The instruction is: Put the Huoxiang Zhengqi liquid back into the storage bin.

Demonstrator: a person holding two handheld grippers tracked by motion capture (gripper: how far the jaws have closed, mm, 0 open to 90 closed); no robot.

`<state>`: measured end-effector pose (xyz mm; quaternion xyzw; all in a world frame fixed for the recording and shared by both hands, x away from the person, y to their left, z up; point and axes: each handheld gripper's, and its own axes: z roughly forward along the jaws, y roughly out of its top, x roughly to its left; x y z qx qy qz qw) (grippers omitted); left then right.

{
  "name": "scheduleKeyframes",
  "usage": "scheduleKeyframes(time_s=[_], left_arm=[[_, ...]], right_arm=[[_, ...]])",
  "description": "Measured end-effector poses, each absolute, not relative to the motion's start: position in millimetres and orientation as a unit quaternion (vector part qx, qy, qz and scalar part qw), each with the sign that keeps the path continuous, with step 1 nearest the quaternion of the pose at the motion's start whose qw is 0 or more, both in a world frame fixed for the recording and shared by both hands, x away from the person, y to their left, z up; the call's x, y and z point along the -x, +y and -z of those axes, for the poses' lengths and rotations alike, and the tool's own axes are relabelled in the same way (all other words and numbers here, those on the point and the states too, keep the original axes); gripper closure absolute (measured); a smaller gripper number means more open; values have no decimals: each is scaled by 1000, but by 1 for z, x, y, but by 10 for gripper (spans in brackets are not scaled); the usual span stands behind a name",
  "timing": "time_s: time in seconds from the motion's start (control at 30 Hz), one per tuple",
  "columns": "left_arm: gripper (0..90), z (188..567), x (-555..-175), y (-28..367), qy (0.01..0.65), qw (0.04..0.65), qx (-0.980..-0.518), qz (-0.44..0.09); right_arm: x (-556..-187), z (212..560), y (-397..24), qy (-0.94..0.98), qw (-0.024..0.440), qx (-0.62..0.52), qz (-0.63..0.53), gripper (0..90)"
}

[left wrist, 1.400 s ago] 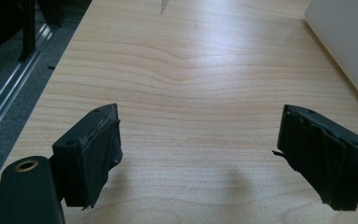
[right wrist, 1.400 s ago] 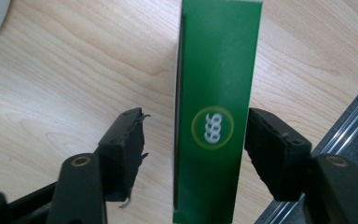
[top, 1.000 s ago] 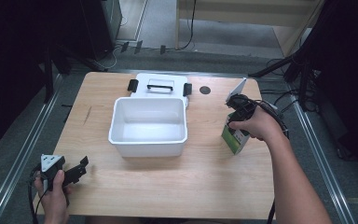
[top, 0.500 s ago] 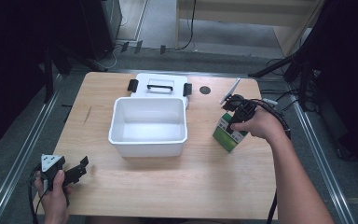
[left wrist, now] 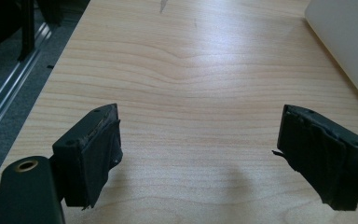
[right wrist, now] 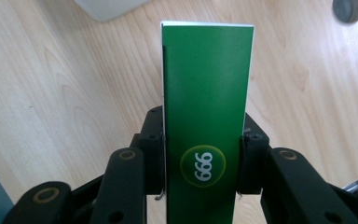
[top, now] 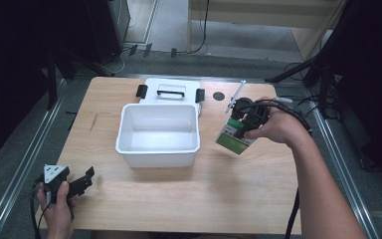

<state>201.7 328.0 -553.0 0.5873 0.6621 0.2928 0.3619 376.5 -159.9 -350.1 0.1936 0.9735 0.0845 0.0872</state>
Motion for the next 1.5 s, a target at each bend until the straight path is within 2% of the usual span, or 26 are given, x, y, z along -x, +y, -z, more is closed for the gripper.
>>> scheduleKeyframes(time_s=[0.3,0.83,1.5], left_arm=[[145,553,-202,328,662,362,-587,-292],[145,553,-202,328,662,362,-588,-291],[145,553,-202,329,663,362,-588,-289]], right_arm=[[-370,314,-150,980,113,-132,-92,633],[-368,279,-135,980,127,-106,-112,633],[-366,256,-92,981,133,-61,-128,633]])
